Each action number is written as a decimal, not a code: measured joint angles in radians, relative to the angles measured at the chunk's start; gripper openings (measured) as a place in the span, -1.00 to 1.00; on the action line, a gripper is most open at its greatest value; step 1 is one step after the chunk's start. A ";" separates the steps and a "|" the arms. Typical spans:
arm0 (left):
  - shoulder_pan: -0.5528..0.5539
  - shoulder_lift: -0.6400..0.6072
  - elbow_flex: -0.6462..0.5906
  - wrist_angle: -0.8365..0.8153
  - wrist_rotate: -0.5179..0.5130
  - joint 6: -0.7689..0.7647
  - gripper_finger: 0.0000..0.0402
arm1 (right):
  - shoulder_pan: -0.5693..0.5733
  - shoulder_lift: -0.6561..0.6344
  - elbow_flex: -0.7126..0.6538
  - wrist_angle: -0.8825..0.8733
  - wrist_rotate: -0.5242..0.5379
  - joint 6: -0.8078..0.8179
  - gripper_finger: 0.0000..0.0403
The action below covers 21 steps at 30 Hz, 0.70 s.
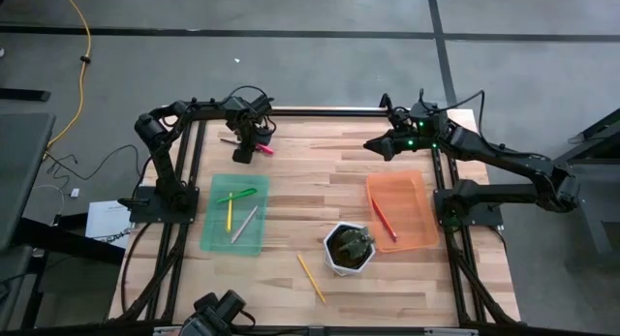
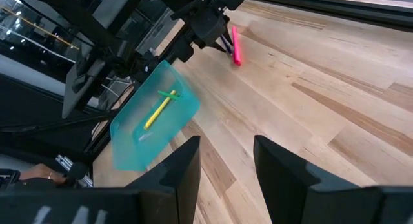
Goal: Sort pens & pencils
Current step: Put the blue pencil into the orange bin
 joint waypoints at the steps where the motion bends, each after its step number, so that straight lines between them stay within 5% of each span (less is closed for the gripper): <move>1: 0.000 0.000 0.000 0.000 0.003 0.000 -0.57 | 0.000 0.000 0.000 0.000 0.000 0.000 -0.34; 9: 0.001 0.000 0.001 0.000 0.019 0.002 -0.94 | 0.000 0.000 0.000 0.000 0.000 0.000 -0.34; 21: 0.001 0.000 0.001 -0.039 0.059 -0.026 -0.97 | 0.000 0.000 0.000 0.000 0.000 -0.008 -0.34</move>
